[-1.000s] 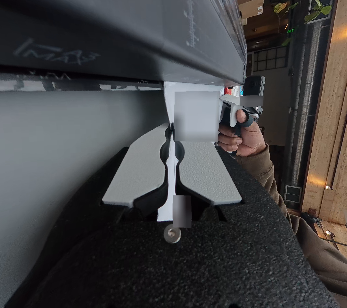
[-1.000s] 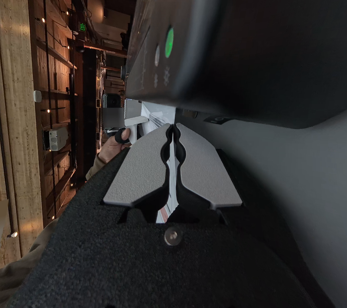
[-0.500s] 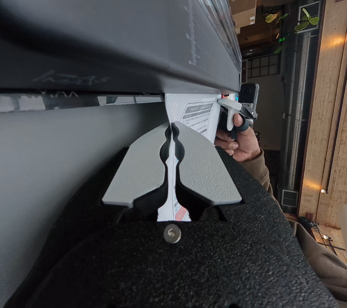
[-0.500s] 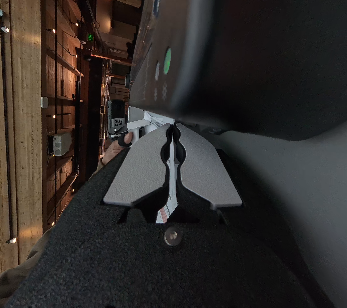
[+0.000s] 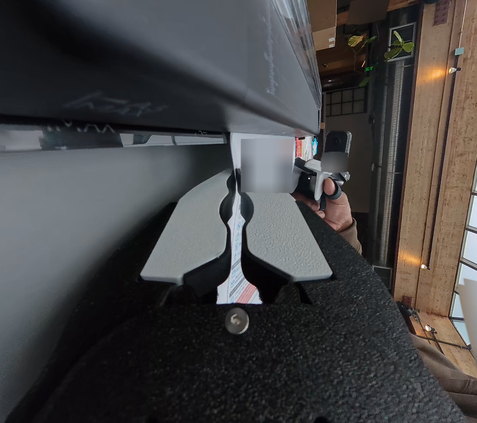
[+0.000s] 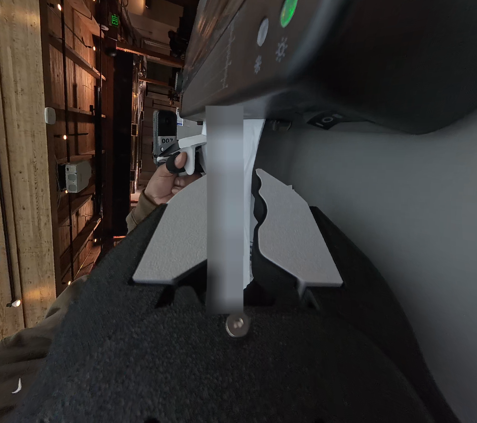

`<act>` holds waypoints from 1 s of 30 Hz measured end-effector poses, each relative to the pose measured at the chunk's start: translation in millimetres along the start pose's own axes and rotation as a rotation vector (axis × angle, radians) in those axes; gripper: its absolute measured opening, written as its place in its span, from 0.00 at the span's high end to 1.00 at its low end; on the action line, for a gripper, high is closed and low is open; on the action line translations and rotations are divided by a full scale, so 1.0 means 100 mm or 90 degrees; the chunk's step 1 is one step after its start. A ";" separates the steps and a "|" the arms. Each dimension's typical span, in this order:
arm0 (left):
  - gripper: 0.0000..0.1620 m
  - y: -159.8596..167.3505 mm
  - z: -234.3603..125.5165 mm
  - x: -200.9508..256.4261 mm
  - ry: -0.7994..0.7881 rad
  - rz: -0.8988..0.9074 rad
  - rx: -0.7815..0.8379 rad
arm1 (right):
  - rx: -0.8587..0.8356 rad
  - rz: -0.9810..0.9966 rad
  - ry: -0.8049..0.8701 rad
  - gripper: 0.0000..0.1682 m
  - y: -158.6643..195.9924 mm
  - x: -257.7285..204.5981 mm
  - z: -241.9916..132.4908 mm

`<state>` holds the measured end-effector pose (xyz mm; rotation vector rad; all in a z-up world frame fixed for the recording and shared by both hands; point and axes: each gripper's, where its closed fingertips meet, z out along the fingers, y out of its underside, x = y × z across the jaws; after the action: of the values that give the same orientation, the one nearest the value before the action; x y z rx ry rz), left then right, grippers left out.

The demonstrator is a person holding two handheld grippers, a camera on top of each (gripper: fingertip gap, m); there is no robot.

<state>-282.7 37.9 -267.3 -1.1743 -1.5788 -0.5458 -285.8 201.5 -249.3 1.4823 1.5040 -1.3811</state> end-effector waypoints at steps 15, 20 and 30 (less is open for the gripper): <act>1.00 -0.04 -0.04 -0.03 0.008 -0.045 0.059 | -0.043 -0.033 0.038 0.91 0.12 0.09 -0.04; 1.00 -0.05 -0.05 -0.04 0.013 -0.058 0.076 | -0.033 -0.051 0.066 0.90 0.06 0.13 0.01; 1.00 -0.09 -0.12 -0.07 0.015 -0.070 0.098 | -0.027 -0.075 0.077 1.00 -0.03 0.15 0.11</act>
<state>-285.1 22.0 -267.9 -0.9671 -1.6417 -0.4968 -293.6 196.4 -265.3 1.4951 1.7102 -1.3384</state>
